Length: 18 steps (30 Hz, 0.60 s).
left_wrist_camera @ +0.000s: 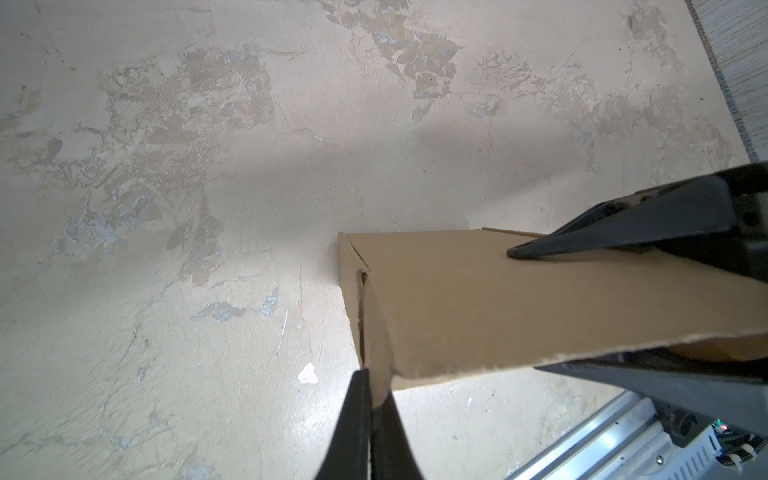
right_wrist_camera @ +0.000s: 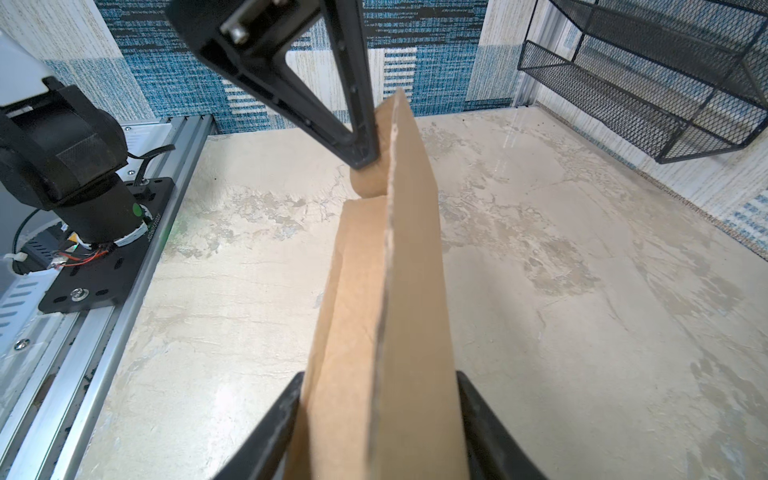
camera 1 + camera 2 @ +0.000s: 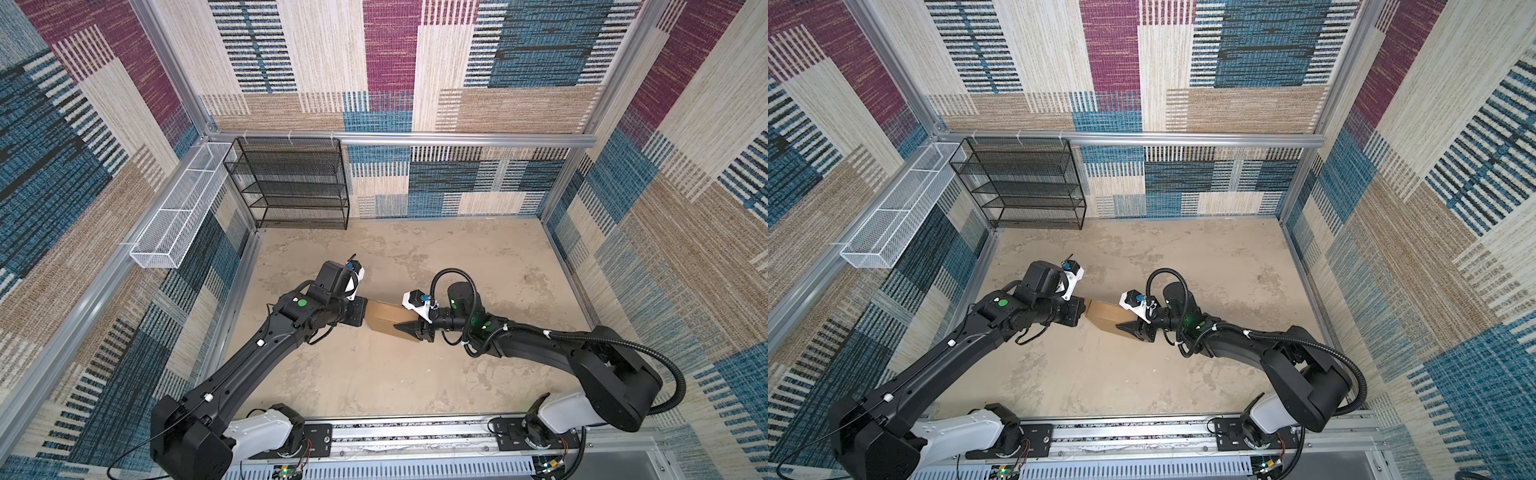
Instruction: Fold the paper box
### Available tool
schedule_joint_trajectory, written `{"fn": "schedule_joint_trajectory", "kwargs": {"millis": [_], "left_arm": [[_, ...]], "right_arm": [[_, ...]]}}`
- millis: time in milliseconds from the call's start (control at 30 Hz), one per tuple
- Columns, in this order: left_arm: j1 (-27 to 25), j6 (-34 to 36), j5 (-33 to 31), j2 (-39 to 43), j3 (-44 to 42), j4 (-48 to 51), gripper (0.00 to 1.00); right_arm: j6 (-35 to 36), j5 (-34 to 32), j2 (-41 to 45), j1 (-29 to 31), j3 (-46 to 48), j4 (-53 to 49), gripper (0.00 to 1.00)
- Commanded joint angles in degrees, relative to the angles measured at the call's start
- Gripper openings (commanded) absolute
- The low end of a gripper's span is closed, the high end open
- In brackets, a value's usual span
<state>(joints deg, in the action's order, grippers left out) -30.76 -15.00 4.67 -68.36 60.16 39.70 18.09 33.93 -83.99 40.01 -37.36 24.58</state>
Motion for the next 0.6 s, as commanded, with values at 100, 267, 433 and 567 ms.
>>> {"fn": "schedule_joint_trajectory", "kwargs": {"millis": [100, 267, 433, 567], "left_arm": [[0.0, -1.4, -1.1, 0.1, -0.6, -2.1, 0.0], [-0.1, -1.2, -1.1, 0.0, -0.2, -2.1, 0.0], [-0.1, -0.9, -1.2, -0.3, 0.3, -2.1, 0.0], [-0.2, -1.1, -0.9, -0.6, 0.2, -2.1, 0.0]], "right_arm": [[-0.7, 0.9, 0.0, 0.1, 0.4, 1.9, 0.6], [-0.7, 0.2, 0.4, 0.1, 0.7, 2.2, 0.6], [-0.9, -0.4, 0.5, 0.1, 1.2, 3.0, 0.52], [-0.9, -0.3, 0.6, 0.1, 1.5, 3.3, 0.49]]}}
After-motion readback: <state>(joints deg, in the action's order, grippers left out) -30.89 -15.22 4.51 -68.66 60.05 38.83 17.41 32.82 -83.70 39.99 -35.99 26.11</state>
